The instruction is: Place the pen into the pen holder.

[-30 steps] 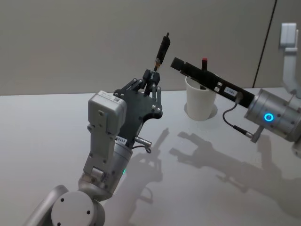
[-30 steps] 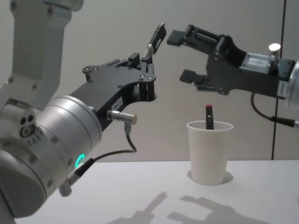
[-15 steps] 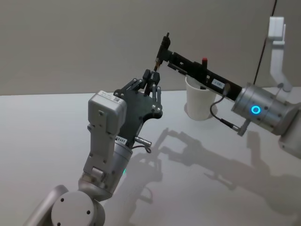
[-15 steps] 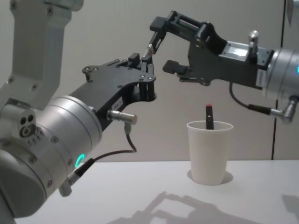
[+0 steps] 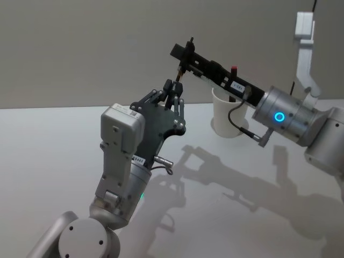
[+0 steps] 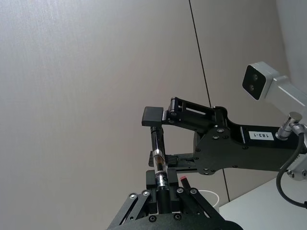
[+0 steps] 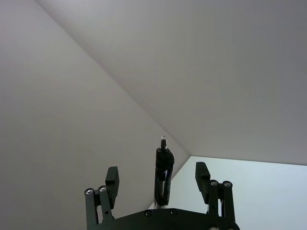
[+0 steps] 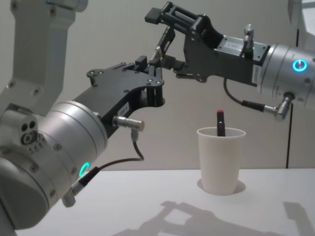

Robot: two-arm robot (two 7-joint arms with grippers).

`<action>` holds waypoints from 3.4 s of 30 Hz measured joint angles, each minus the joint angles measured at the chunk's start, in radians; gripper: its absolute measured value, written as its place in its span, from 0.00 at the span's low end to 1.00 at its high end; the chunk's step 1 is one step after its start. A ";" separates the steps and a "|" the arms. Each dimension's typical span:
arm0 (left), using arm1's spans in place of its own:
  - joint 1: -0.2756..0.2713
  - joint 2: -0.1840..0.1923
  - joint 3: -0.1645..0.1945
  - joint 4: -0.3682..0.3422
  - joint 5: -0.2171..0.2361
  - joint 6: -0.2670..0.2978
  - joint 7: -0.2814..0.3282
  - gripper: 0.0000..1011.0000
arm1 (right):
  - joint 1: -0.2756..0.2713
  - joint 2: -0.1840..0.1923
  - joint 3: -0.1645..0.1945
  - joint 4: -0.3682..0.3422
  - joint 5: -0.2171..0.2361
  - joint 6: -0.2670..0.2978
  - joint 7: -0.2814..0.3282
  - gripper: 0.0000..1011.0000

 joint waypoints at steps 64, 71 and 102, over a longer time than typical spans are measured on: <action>0.000 0.000 0.000 0.000 0.000 0.000 0.000 0.14 | 0.021 0.012 -0.024 0.034 0.010 -0.033 0.004 0.15; 0.000 0.000 0.000 0.000 0.000 0.000 0.000 0.13 | 0.021 0.013 -0.023 0.035 0.009 -0.033 0.002 0.13; 0.000 0.000 0.000 0.000 0.000 0.000 0.000 0.22 | 0.021 0.012 -0.023 0.034 0.009 -0.033 0.002 0.13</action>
